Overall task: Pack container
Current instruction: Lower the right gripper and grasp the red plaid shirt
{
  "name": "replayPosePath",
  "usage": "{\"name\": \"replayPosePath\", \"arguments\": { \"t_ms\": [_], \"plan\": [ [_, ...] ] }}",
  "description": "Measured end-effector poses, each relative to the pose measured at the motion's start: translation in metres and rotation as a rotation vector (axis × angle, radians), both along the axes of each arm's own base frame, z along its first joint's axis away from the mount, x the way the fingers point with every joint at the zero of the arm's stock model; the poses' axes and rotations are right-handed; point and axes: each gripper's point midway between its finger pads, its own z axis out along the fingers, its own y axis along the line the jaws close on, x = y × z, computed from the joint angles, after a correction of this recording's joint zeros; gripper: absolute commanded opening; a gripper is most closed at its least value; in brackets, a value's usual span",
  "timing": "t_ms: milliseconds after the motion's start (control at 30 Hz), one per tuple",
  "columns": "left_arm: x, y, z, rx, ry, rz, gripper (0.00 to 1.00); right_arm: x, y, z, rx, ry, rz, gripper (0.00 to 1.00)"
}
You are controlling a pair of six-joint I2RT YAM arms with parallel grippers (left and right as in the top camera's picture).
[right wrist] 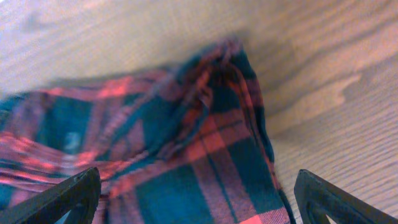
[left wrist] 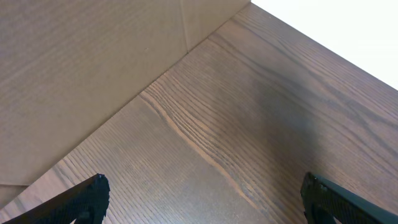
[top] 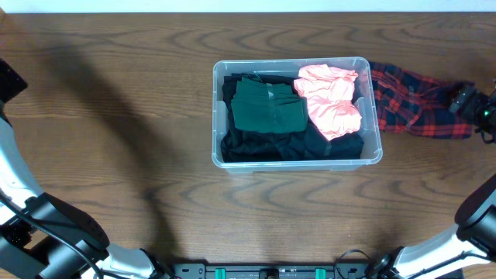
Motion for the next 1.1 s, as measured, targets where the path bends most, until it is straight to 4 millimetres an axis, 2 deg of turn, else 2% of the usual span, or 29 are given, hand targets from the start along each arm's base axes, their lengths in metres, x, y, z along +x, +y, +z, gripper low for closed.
{"name": "replayPosePath", "arguments": {
  "t_ms": [100, 333, 500, 667, 833, 1100],
  "plan": [
    [0.0, 0.0, 0.0, 0.0, 0.0, 0.0, 0.98, 0.002, -0.006, -0.02, 0.028, 0.031, -0.007, 0.96],
    [0.0, 0.0, 0.0, 0.0, 0.0, 0.0, 0.98, 0.012, -0.014, -0.048, 0.062, 0.076, 0.005, 0.95],
    [0.0, 0.0, 0.0, 0.0, 0.0, 0.0, 0.98, 0.009, -0.012, -0.068, 0.085, 0.112, 0.01, 0.95],
    [0.0, 0.0, 0.0, 0.0, 0.0, 0.0, 0.98, 0.009, -0.012, -0.07, 0.086, 0.12, 0.015, 0.89],
    [0.0, 0.0, 0.0, 0.0, 0.0, 0.0, 0.98, 0.009, -0.006, -0.071, 0.115, 0.119, 0.032, 0.7],
    [0.0, 0.0, 0.0, 0.0, 0.0, 0.0, 0.98, 0.009, 0.003, -0.07, 0.167, 0.107, 0.055, 0.66]
  ]
}}
